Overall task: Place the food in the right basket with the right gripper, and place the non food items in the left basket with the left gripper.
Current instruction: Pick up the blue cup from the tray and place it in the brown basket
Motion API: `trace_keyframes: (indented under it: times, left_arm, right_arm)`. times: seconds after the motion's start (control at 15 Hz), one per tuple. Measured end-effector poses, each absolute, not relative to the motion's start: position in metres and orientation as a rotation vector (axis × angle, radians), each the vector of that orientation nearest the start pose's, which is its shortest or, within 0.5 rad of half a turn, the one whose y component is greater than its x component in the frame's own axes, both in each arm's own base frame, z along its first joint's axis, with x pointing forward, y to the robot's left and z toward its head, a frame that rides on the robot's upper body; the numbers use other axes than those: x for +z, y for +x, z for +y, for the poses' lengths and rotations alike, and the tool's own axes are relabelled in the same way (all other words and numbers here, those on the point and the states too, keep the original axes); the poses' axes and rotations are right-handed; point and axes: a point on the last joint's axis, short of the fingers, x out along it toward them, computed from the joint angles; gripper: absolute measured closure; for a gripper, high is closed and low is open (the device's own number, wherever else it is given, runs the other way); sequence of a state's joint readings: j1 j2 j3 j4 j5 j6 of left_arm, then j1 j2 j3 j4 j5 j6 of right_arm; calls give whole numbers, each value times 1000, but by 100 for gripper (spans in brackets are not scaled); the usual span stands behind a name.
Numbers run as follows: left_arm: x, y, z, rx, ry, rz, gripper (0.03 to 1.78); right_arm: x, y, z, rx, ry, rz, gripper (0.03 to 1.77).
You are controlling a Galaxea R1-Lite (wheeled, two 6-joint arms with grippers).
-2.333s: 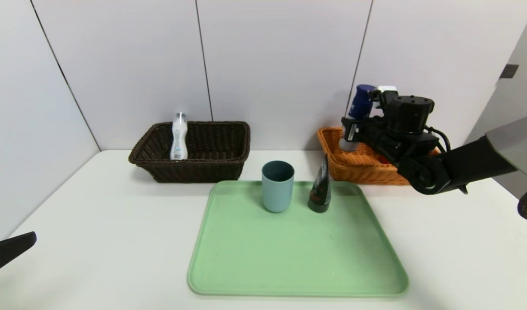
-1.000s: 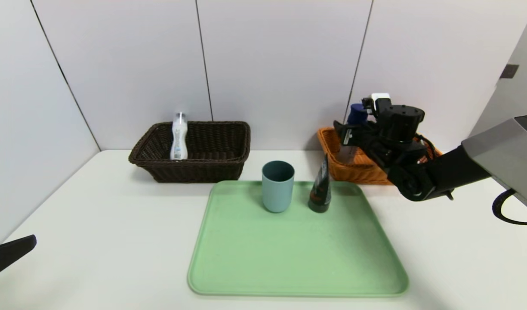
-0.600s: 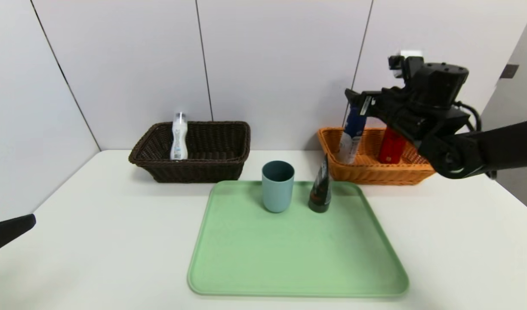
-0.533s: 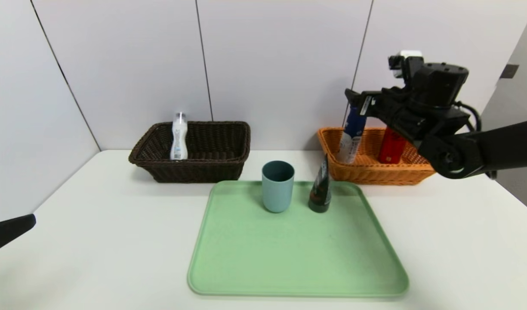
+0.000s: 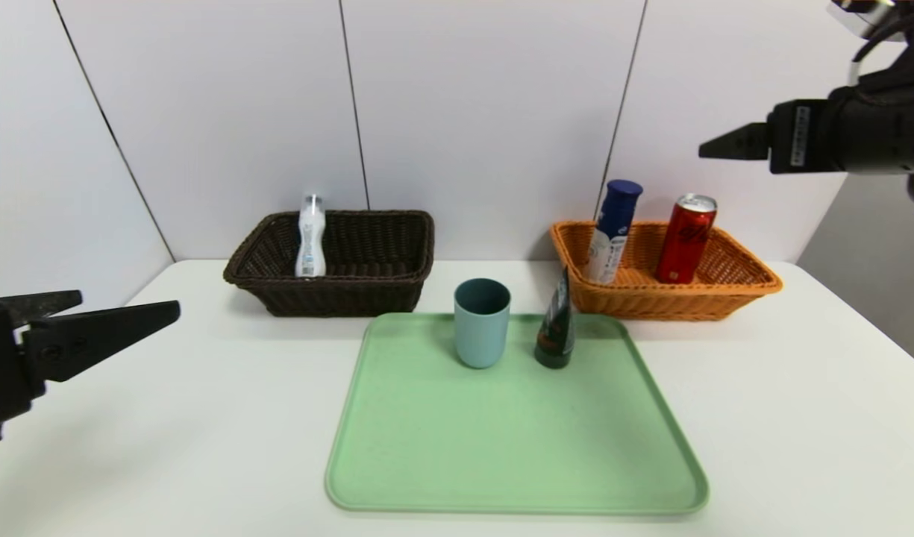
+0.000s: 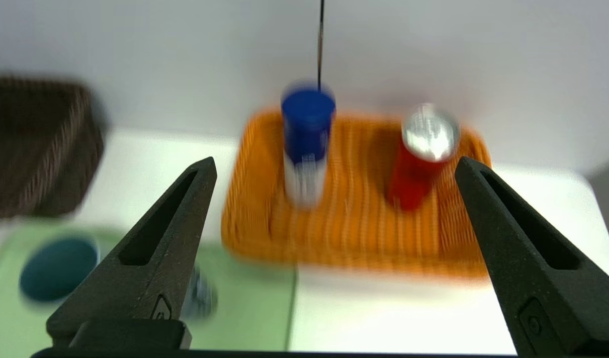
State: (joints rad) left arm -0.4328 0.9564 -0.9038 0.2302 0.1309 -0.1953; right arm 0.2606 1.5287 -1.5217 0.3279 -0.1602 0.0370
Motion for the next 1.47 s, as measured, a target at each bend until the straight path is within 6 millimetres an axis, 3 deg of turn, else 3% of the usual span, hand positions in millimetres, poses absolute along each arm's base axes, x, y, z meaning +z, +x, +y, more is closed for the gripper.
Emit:
trace_keyframes:
  times: [0.2,0.47,0.73,1.0,1.2,1.47]
  left_arm:
    - [278,119,-70,-349,-111,345,12]
    - [242,155,-128,-480,-85,382,12]
    - [188,193,-177,-534,-31,358,12]
    - [145,219,-207,-532,-3,346,12]
    - [125,229,-223,-547,-14,319,12]
    - [109,242,-238,-515,-12,308,12]
  right_arm:
    - [333,208,58,121,6,520,12]
    - [329,183,53,109,169,513,11]
    - [303,178,49,105,132,437,11]
    - [272,177,39,20,7,385,11]
    - [251,166,35,21,-102,438,11]
    - [251,160,34,35,-125,421,11]
